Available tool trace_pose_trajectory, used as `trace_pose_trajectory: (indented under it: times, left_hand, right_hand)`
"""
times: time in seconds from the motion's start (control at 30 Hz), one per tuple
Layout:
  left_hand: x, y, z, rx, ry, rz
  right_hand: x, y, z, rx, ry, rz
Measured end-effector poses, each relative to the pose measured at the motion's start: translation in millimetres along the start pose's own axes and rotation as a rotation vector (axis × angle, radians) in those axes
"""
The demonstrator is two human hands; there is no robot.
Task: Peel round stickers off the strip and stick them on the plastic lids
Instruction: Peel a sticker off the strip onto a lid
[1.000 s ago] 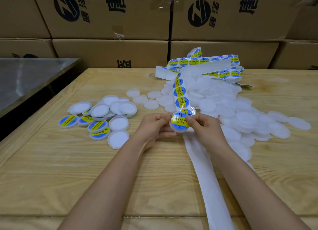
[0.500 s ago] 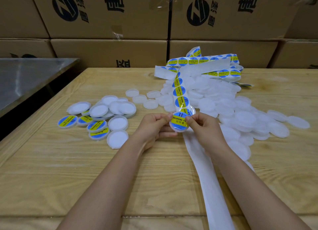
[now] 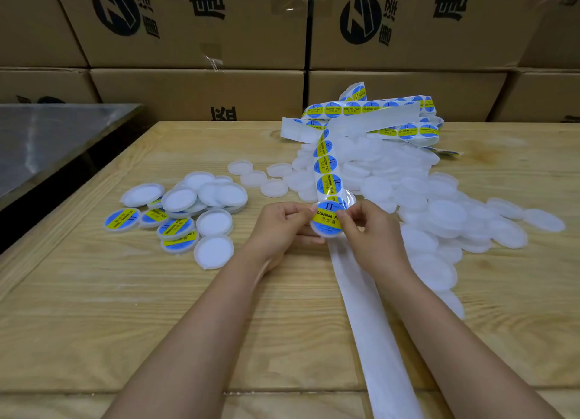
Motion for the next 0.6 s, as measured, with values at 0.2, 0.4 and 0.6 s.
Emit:
trace_pose_trajectory:
  times: [0.2,0.4,0.6]
  left_hand:
    - [5,-1,1,0.043,-0.025,0.036]
    - [7,-1,0,0.055,-0.069,0.048]
    - [8,-1,-3,0.042,-0.118,0.046]
  right_hand:
    - [-3,-5,-9,-0.032,-0.157,0.097]
    - [-4,-9,-15,-0.037,-0.237,0.189]
    - [-8,-6,-9,0.023,-0.104,0.186]
Point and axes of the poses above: each hand's wrist, its own y-axis towards the middle knuckle, its own x-axis out of the palm, z = x × y, the point moved 6 cm from there along y, towards the middle knuckle, and after that the axes turned 11 degrees about -z, right-handed, at the moved point
